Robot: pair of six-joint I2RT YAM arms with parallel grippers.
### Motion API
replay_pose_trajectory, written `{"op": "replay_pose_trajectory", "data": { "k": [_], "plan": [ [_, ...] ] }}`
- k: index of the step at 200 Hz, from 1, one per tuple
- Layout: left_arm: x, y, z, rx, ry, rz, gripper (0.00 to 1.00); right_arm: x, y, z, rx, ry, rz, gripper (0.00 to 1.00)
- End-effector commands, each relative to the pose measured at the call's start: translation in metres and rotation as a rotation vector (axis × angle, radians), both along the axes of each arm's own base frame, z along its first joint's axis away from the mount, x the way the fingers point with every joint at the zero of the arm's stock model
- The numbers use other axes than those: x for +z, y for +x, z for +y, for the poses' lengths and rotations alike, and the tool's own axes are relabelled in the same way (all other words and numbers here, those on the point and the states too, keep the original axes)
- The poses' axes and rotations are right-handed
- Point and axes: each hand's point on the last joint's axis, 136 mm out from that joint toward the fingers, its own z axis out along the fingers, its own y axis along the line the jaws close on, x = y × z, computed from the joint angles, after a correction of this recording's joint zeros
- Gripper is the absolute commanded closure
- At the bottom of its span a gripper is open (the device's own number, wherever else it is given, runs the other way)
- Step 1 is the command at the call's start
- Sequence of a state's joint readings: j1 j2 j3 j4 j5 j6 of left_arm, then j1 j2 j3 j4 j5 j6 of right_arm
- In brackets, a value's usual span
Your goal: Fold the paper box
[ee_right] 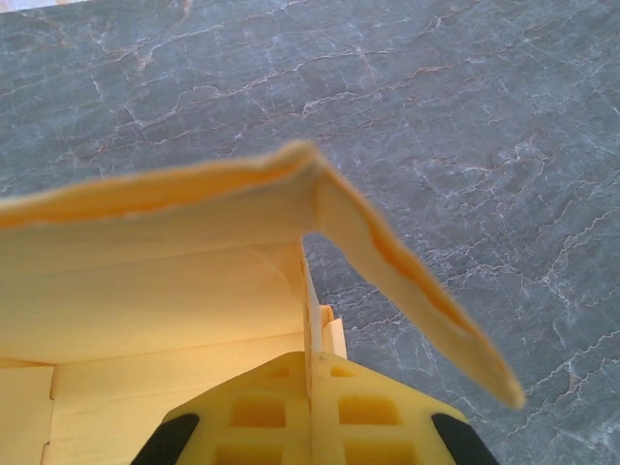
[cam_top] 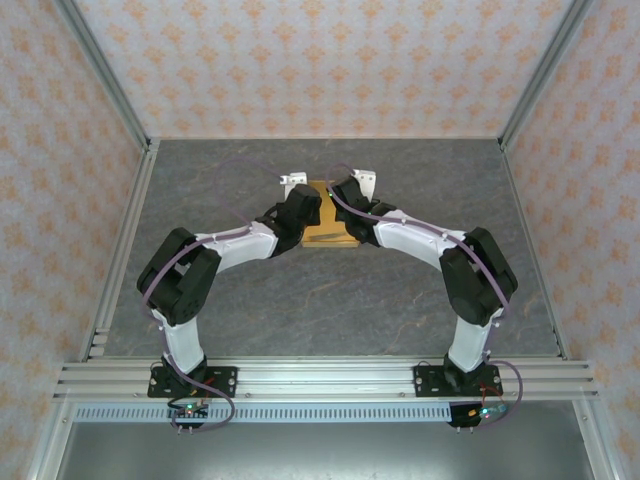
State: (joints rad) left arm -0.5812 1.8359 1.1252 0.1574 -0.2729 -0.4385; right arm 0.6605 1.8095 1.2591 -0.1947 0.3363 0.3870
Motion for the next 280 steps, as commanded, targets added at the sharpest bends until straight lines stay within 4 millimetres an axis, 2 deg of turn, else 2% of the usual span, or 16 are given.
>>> {"op": "replay_pose_trajectory", "data": {
  "k": [1,88,169,280],
  "plan": [
    [0.012,0.004,0.012,0.096,-0.006,-0.046,0.99,-0.002,0.001,-0.005,-0.043,-0.003,-0.006,1.00],
    [0.005,0.002,0.014,0.095,-0.014,-0.076,1.00,-0.003,0.002,-0.001,0.005,-0.005,-0.028,1.00],
    [-0.006,-0.010,0.020,0.114,0.012,-0.140,1.00,-0.016,-0.004,0.000,0.072,-0.009,-0.064,1.00],
    [-0.009,-0.031,0.023,0.138,0.083,-0.198,1.00,-0.023,-0.024,-0.008,0.105,-0.005,-0.131,1.00]
  ]
}}
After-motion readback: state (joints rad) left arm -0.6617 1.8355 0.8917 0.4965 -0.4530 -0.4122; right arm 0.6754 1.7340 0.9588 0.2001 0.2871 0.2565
